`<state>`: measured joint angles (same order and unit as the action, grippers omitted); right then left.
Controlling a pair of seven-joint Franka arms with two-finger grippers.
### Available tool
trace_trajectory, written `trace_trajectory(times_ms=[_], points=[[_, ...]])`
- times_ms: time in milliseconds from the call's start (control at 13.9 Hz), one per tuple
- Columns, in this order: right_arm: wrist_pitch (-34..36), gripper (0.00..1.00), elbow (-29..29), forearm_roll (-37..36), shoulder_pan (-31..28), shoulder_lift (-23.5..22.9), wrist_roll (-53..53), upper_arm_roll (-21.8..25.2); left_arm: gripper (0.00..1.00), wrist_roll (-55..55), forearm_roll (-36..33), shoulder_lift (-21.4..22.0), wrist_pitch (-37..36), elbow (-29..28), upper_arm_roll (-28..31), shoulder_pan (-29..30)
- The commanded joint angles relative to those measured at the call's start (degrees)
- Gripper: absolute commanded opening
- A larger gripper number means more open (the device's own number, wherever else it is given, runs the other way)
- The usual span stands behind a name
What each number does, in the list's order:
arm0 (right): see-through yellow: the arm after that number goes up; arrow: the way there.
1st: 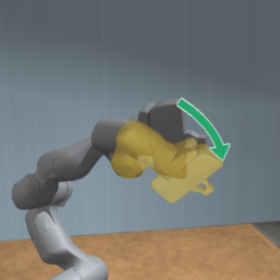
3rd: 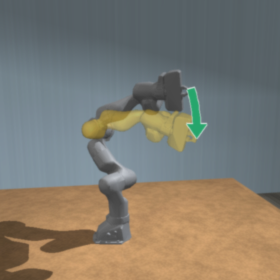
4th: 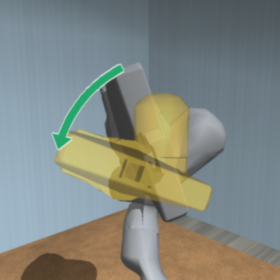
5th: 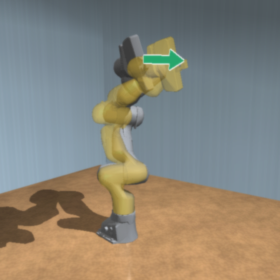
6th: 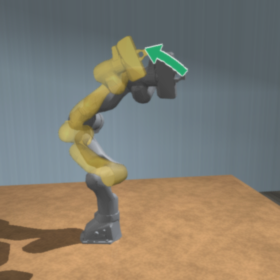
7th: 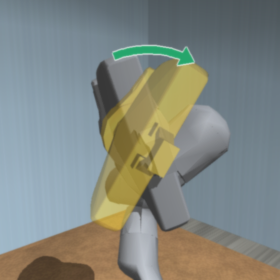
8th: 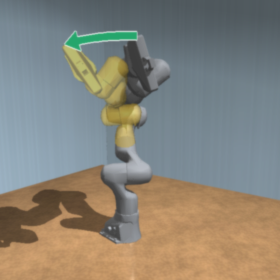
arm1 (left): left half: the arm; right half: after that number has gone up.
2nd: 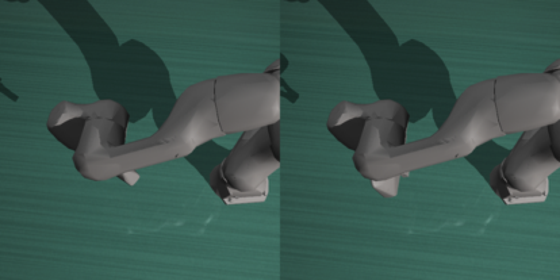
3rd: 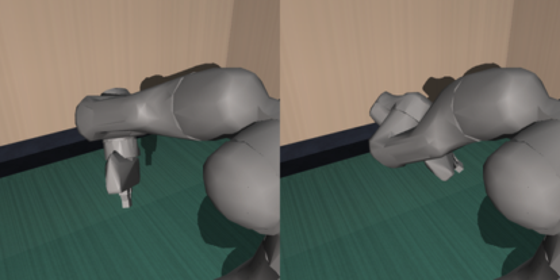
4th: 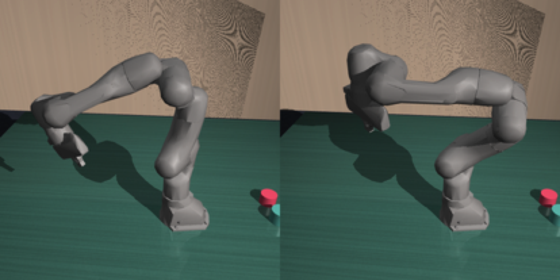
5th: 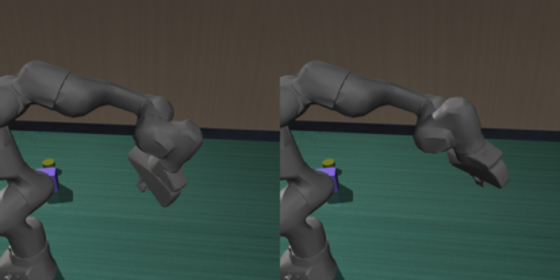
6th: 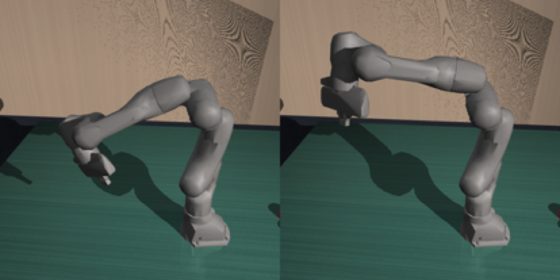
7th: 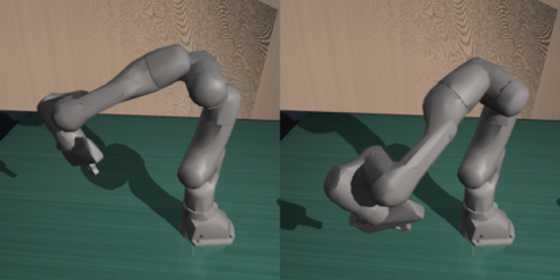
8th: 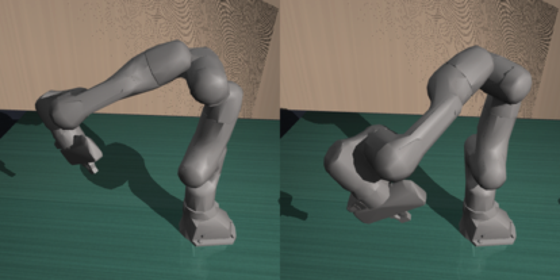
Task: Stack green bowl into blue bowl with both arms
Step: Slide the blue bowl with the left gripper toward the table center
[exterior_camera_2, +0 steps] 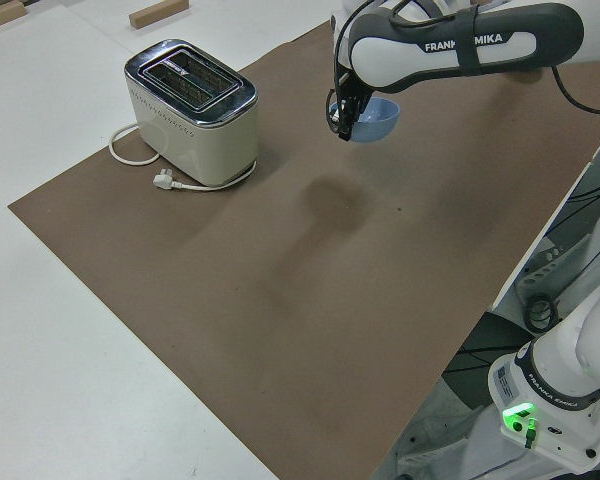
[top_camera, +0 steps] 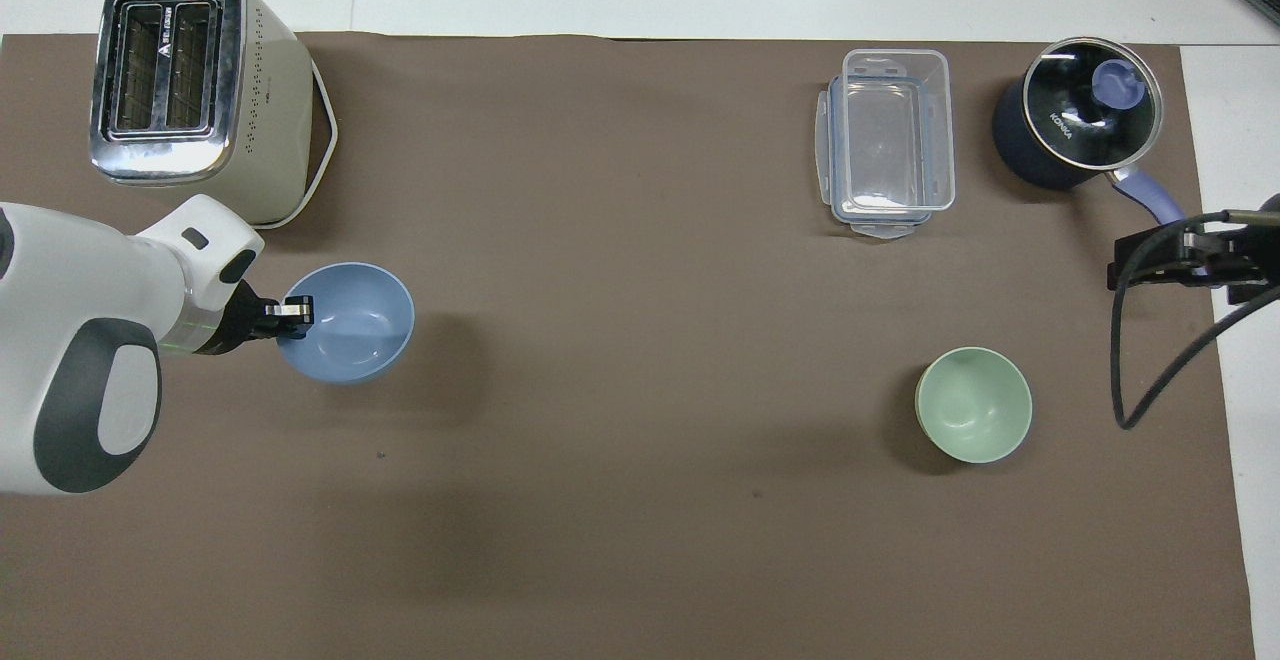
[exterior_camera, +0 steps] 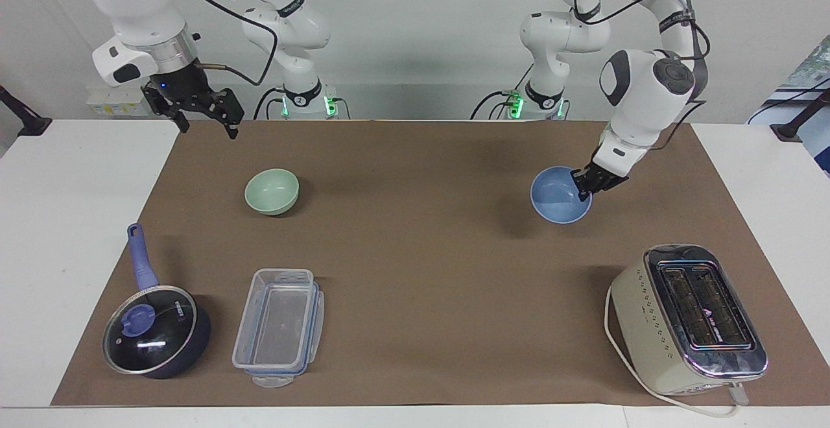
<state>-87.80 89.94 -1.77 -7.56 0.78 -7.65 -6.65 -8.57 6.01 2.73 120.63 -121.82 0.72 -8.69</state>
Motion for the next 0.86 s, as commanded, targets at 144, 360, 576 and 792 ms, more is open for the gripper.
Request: trace_trajectory(times_ms=[144,360,576,792], points=[[-0.7,1.0,1.1,0.5,-0.4,0.8,1.0,0.1,0.0,-0.1,1.9,0.3,-0.8,0.1,-0.5,-2.9],[-0.7,1.0,1.1,0.5,-0.4,0.8,1.1,0.1,0.0,-1.2,3.1,-0.3,2.0,-1.0,-0.5,-7.6],[-0.7,1.0,1.2,0.5,-0.4,0.8,1.1,0.1,0.0,-7.0,3.1,-1.3,6.7,-2.4,-0.4,-12.7],[-0.7,1.0,1.3,0.5,-0.4,0.8,1.1,0.1,0.0,-12.4,3.1,-2.9,10.9,-3.5,-0.4,-17.8]])
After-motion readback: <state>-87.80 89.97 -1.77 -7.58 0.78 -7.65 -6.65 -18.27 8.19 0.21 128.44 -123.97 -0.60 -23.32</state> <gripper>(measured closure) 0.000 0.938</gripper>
